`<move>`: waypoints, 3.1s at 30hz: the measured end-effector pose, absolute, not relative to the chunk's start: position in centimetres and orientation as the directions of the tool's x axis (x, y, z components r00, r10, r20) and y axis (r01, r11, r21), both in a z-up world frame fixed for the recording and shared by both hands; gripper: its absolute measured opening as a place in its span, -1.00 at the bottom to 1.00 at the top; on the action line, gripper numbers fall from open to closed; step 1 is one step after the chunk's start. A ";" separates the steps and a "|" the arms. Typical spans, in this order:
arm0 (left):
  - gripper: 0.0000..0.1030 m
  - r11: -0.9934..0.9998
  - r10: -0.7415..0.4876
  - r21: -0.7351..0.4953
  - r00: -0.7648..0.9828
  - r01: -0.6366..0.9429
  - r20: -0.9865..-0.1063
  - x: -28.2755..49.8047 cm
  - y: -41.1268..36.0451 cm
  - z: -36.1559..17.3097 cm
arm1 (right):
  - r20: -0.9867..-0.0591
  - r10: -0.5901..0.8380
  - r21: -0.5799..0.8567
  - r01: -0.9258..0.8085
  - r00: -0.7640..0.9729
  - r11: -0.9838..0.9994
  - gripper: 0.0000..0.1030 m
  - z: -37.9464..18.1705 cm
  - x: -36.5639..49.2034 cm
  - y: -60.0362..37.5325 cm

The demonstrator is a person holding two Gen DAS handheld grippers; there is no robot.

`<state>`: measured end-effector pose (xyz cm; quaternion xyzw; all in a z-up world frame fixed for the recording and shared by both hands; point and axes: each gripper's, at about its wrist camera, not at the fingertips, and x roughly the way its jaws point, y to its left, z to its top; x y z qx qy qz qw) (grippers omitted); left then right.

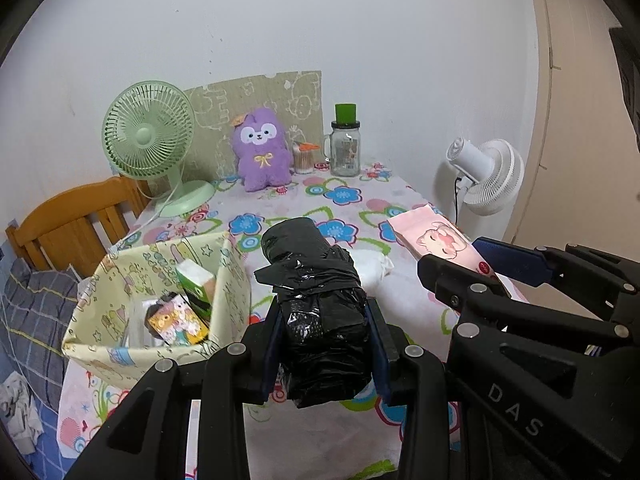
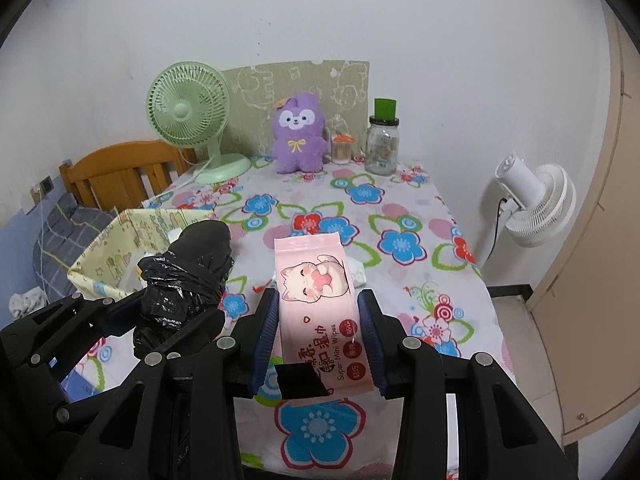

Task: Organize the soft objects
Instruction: 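Lift and carry the black bundle and pink pack over the storage box with both tools, then lower both tools into the storage box and open them to release the items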

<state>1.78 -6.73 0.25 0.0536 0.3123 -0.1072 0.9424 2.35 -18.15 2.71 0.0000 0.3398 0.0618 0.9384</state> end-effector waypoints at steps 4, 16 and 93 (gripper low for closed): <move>-0.26 0.973 -0.168 0.032 0.790 0.231 -0.590 2.0 -6.2 1.0 | -0.629 0.119 0.043 -0.119 0.768 0.992 -0.16 3.6 2.6 -17.6; -0.26 0.974 -0.165 0.033 0.799 0.224 -0.578 3.8 -3.6 2.1 | -0.617 0.115 0.039 -0.116 0.778 0.993 -0.16 5.0 4.2 -14.9; 0.54 0.998 -0.035 0.013 0.729 0.059 -0.684 9.5 10.4 -3.1 | -0.705 0.308 0.061 -0.378 0.638 0.924 0.46 0.7 11.8 1.5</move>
